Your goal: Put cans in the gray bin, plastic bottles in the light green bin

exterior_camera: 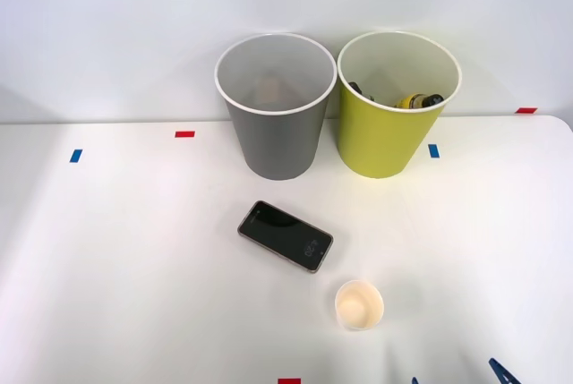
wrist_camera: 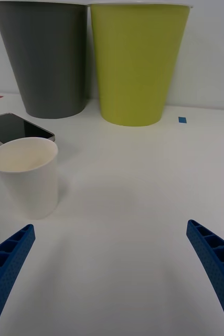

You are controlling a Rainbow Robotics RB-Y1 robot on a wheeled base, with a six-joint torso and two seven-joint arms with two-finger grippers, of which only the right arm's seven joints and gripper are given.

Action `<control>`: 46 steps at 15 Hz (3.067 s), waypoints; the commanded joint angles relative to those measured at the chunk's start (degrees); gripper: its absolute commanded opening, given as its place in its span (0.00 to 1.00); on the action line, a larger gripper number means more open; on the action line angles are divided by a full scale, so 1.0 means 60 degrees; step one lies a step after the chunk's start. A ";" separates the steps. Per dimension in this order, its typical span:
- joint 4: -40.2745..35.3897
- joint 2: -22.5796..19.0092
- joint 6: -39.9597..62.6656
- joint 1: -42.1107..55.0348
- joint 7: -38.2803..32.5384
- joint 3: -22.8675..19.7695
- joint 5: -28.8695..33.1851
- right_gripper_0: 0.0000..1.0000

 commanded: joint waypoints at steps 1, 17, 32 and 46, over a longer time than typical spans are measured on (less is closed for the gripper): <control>0.0000 -0.0049 0.0003 0.0053 -0.0019 -0.0018 0.0078 1.00; 0.0000 -0.0049 0.0003 0.0067 -0.0019 -0.0018 0.0078 1.00; 0.0000 -0.0049 0.0003 0.0067 -0.0019 -0.0018 0.0078 1.00; 0.0000 -0.0049 0.0003 0.0067 -0.0019 -0.0018 0.0078 1.00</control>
